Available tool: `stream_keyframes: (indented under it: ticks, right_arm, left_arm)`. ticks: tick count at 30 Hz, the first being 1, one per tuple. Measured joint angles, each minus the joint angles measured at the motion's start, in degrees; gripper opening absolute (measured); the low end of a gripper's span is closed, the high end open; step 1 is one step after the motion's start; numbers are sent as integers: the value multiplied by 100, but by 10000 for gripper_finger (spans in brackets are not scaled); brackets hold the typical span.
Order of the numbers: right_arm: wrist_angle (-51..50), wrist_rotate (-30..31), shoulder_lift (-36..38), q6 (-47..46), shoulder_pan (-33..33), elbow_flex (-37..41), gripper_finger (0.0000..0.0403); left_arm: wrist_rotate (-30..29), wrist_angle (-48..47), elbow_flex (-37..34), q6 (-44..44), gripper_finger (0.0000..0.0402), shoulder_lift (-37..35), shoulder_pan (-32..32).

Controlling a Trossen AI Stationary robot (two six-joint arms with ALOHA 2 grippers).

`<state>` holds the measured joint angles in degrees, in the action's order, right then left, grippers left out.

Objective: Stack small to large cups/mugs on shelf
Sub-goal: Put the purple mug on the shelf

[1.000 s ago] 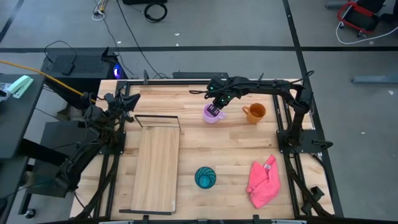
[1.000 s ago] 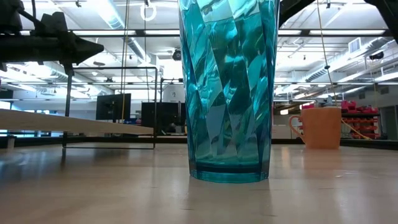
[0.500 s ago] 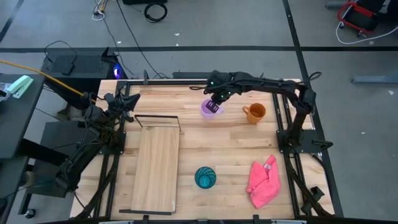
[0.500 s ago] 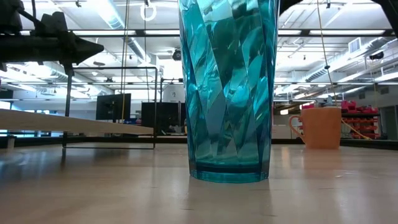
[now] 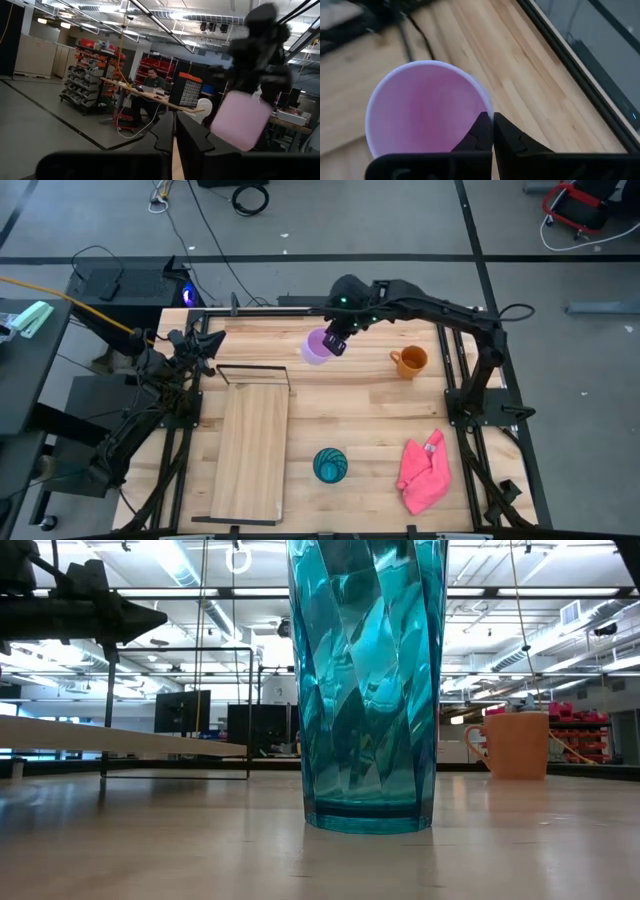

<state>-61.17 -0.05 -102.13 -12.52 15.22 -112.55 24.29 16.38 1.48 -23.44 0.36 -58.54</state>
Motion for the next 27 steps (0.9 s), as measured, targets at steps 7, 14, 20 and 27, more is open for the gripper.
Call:
stream_keyframes:
  ticks: [7, 14, 20, 27]
  right_arm:
    - [-50, 0, 0, 59, -656, -718, 2]
    - [392, -2, 2, 195, -1190, -878, 2]
    - [419, -2, -42, 200, -1279, -883, 2]
    - [732, -151, -257, 203, -1285, -885, 2]
  left_arm:
    - [0, 2, 0, 0, 14, 0, 0]
    - [0, 2, 0, 0, 20, 0, 0]
    - [0, 0, 0, -1, 24, 0, 1]
    - [2, 2, 0, 2, 16, 0, 0]
